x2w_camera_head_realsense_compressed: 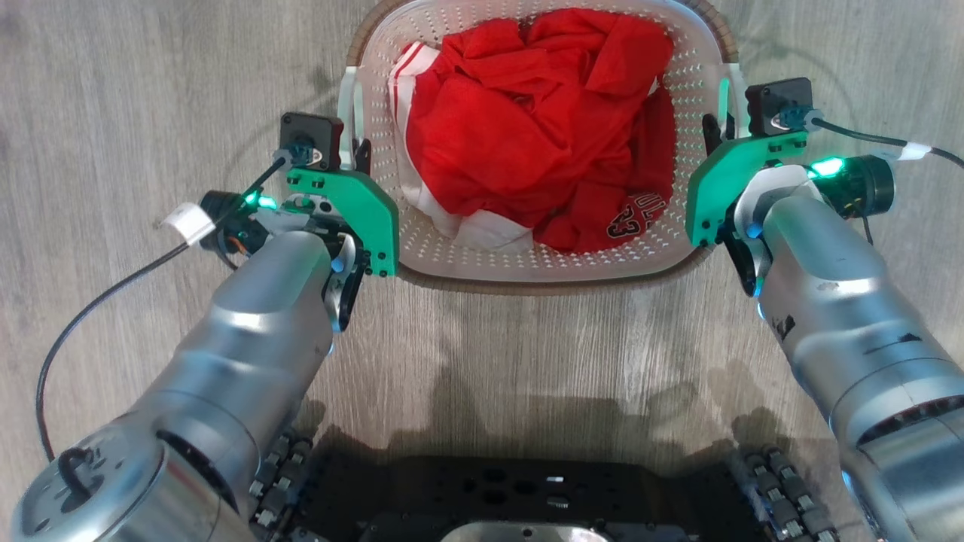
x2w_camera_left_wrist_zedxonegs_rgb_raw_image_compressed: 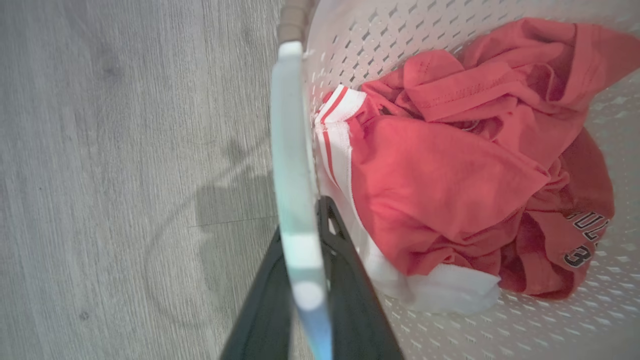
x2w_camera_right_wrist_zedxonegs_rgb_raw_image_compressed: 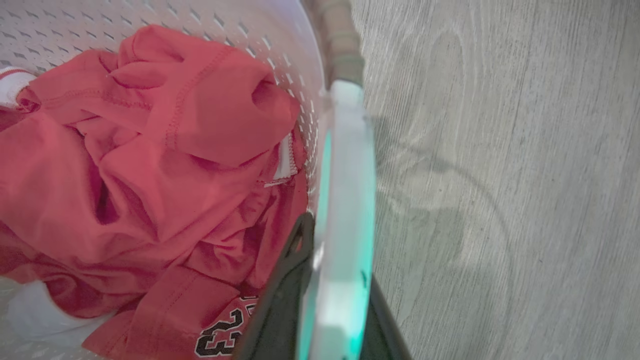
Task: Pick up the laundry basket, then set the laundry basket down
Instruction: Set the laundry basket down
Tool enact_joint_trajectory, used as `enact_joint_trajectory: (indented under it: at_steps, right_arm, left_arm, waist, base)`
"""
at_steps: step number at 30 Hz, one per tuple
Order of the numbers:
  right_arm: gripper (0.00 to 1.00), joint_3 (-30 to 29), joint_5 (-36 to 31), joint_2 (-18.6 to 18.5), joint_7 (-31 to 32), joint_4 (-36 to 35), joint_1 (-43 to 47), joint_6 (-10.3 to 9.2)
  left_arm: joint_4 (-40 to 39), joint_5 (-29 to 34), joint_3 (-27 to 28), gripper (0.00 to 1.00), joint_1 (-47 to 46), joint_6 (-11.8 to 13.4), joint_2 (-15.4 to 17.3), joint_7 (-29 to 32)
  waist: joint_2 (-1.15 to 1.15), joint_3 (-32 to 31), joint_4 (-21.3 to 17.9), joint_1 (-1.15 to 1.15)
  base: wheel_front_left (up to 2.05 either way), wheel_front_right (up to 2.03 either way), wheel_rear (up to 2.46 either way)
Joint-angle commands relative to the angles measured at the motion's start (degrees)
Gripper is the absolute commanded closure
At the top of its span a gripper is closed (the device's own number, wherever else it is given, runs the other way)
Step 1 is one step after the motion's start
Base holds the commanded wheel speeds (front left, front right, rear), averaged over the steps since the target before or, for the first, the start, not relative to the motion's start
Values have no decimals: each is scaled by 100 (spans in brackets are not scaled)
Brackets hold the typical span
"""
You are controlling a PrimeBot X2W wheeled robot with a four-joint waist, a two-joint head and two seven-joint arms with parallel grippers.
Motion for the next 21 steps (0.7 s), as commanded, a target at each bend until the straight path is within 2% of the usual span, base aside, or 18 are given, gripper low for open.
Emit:
enact_joint_trajectory:
  at_steps: [1, 14, 15, 16, 17, 18, 19, 20, 21]
  right_arm:
    - [100, 81, -100, 46, -17, -5, 228, -11]
    - [100, 110, -70, 47, 12, -4, 241, -11]
    - [97, 113, -66, 47, 12, -4, 242, -11]
    - [89, 116, -63, 47, 10, -4, 244, -11]
    - [77, 116, -60, 47, 7, -4, 248, -11]
    - [62, 115, -59, 47, 5, -4, 253, -11]
    - [52, 115, -57, 47, 3, -4, 258, -11]
    - [22, 116, -56, 47, 2, -4, 263, -11]
    - [0, 117, -57, 47, 1, -4, 267, -11]
  left_arm:
    - [43, -26, 12, 100, -57, 31, 212, -53]
    - [52, -151, -115, 100, -83, 78, 212, -53]
    - [54, -161, -121, 100, -84, 85, 212, -53]
    - [56, -172, -127, 100, -83, 94, 212, -53]
    - [59, -183, -129, 80, -81, 107, 212, -53]
    - [61, -194, -131, 71, -78, 119, 212, -53]
    - [63, -204, -135, 71, -74, 127, 212, -53]
    - [69, -216, -136, 53, -70, 137, 212, -53]
    - [75, -227, -137, 12, -68, 144, 212, -53]
  waist:
    - [0, 4, 4, 0]
    - [0, 20, 9, 0]
    - [0, 19, 9, 0]
    - [0, 16, 8, 0]
    - [0, 10, 7, 0]
    - [0, 3, 6, 0]
    - [0, -6, 5, 0]
    - [0, -18, 3, 0]
    - [0, -31, 1, 0]
  base:
    - [0, 0, 0]
    - [0, 0, 0]
    - [0, 0, 0]
    - [0, 0, 0]
    - [0, 0, 0]
    - [0, 0, 0]
    - [0, 0, 0]
    - [0, 0, 0]
    - [0, 0, 0]
